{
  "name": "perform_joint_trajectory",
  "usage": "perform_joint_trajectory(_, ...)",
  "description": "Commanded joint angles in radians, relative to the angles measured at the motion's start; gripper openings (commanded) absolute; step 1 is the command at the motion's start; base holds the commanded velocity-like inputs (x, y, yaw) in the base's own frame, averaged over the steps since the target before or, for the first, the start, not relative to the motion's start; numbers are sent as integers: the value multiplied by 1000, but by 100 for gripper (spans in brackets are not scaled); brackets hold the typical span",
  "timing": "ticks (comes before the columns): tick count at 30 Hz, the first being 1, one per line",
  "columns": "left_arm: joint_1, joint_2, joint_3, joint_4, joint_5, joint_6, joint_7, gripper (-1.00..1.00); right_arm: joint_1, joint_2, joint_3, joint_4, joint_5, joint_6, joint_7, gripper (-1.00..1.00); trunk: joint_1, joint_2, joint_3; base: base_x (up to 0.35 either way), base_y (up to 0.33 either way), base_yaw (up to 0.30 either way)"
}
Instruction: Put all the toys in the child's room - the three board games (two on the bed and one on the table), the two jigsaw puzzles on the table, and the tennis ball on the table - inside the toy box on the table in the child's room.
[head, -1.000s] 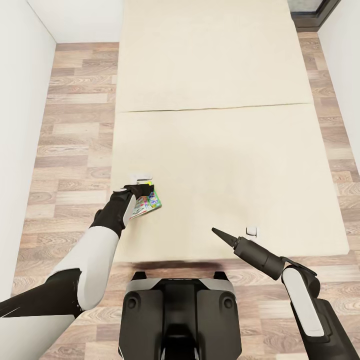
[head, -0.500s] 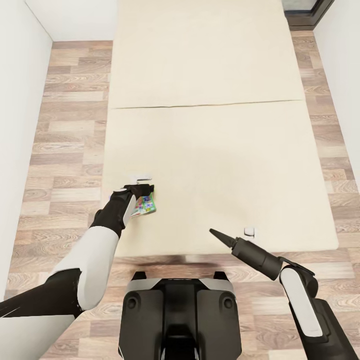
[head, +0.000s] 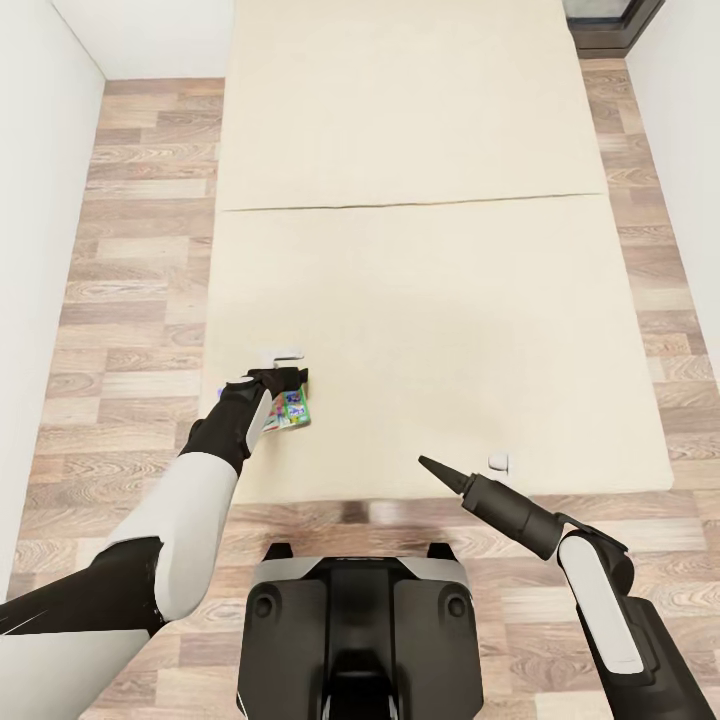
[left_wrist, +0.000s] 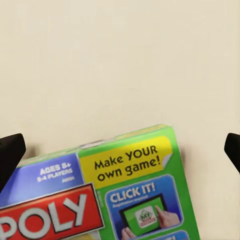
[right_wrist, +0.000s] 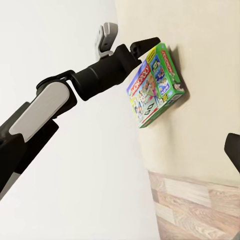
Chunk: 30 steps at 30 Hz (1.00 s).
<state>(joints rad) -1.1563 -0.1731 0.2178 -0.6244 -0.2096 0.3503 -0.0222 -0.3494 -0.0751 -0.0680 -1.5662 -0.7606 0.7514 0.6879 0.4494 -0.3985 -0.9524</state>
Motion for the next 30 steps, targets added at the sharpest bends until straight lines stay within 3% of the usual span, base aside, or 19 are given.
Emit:
perform_joint_trajectory(1, 0, -1, 5, -2, -8, 4, -2, 100, 0, 0, -1, 0, -3, 6, 1, 100, 1, -2, -1, -8, 0, 0)
perform_joint_trajectory(30, 1, -1, 6, 0, -8, 4, -2, 100, 0, 0, 0, 4, -3, 0, -12, 100, 1, -2, -1, -47, 11, 0)
